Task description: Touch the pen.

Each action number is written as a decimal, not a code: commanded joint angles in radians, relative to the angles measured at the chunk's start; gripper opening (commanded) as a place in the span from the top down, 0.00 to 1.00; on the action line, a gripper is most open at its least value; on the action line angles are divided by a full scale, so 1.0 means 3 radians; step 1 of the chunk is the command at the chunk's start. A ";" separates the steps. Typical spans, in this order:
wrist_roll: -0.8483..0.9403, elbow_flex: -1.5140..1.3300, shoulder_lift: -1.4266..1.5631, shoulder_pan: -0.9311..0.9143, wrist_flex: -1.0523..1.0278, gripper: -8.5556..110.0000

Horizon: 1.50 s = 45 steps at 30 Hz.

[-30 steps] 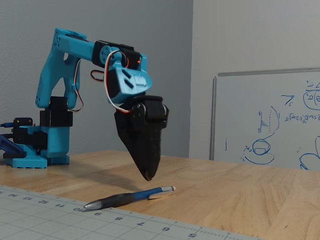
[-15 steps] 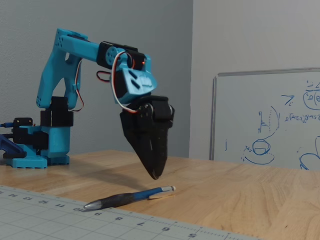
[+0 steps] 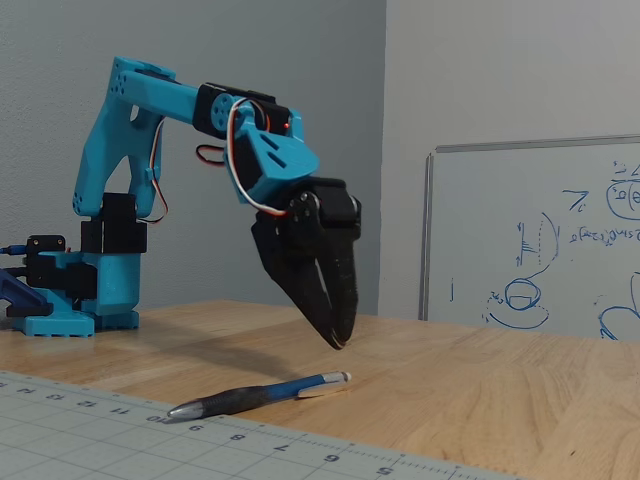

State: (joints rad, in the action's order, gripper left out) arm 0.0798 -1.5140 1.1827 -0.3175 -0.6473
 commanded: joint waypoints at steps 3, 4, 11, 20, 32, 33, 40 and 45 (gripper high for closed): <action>0.0031 0.0240 -0.0072 0.0000 0.0072 0.92; 0.0031 0.0245 -0.0082 0.0000 0.0072 0.92; 0.0026 0.0230 -0.0092 0.0020 0.0072 0.92; 0.0026 0.0230 -0.0092 0.0031 0.0046 0.92; 0.0026 0.0220 -0.0128 0.0031 0.0031 0.92; 0.0026 0.0220 -0.0123 0.0031 0.0031 0.92; 0.0026 0.0215 -0.0138 0.0026 0.0031 0.92; 0.0026 0.0205 -0.0138 0.0031 0.0031 0.92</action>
State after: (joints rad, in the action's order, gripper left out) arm 0.0798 -1.5140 1.1183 -0.3175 -0.6443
